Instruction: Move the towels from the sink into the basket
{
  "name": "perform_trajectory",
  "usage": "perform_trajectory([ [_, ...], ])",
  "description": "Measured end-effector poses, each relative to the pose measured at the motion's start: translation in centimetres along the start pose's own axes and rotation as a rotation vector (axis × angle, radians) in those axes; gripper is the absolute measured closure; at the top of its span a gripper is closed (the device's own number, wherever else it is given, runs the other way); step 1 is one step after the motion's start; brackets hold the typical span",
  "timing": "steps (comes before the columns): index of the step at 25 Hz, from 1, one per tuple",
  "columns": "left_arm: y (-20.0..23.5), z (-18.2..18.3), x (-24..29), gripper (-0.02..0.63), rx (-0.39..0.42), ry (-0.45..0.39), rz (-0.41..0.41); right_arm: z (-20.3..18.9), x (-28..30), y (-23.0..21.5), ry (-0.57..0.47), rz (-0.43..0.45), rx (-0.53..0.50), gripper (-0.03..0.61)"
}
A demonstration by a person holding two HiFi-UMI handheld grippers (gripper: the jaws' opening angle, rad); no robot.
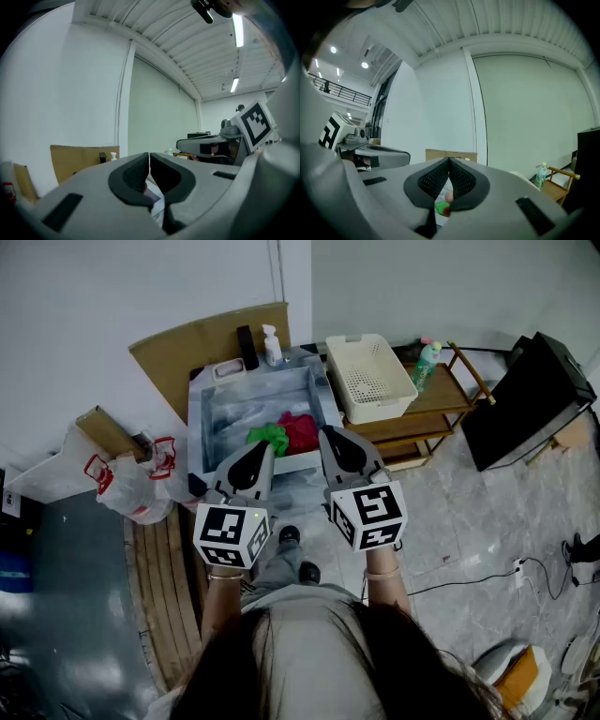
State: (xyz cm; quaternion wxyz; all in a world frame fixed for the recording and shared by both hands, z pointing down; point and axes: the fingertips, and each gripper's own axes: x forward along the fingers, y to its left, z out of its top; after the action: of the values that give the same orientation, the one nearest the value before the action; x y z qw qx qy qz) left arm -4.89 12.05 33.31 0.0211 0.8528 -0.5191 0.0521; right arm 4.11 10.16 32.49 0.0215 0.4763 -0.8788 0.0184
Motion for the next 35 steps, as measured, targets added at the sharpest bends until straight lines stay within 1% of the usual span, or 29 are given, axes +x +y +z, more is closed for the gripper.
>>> perform_trajectory([
  [9,2.3,-0.5,4.2,0.603,-0.018,0.008,-0.004,-1.5,3.6,-1.9,0.035,0.026,0.026,0.554],
  [14,3.9,-1.1,6.4,0.603,-0.032,0.025,-0.007,-2.8,6.1,-2.6,0.065,0.036,0.010,0.554],
  [19,6.0,-1.5,8.5,0.603,-0.042,0.043,-0.015,-4.2,9.2,-3.2,0.128,0.054,0.009,0.554],
  [24,8.2,-2.0,10.6,0.603,-0.051,0.049,-0.027,-6.1,12.2,-3.6,0.198,0.055,-0.012,0.554],
  [35,12.3,-3.4,15.0,0.603,-0.065,0.089,-0.084,-11.0,17.6,-4.3,0.375,0.069,-0.023,0.552],
])
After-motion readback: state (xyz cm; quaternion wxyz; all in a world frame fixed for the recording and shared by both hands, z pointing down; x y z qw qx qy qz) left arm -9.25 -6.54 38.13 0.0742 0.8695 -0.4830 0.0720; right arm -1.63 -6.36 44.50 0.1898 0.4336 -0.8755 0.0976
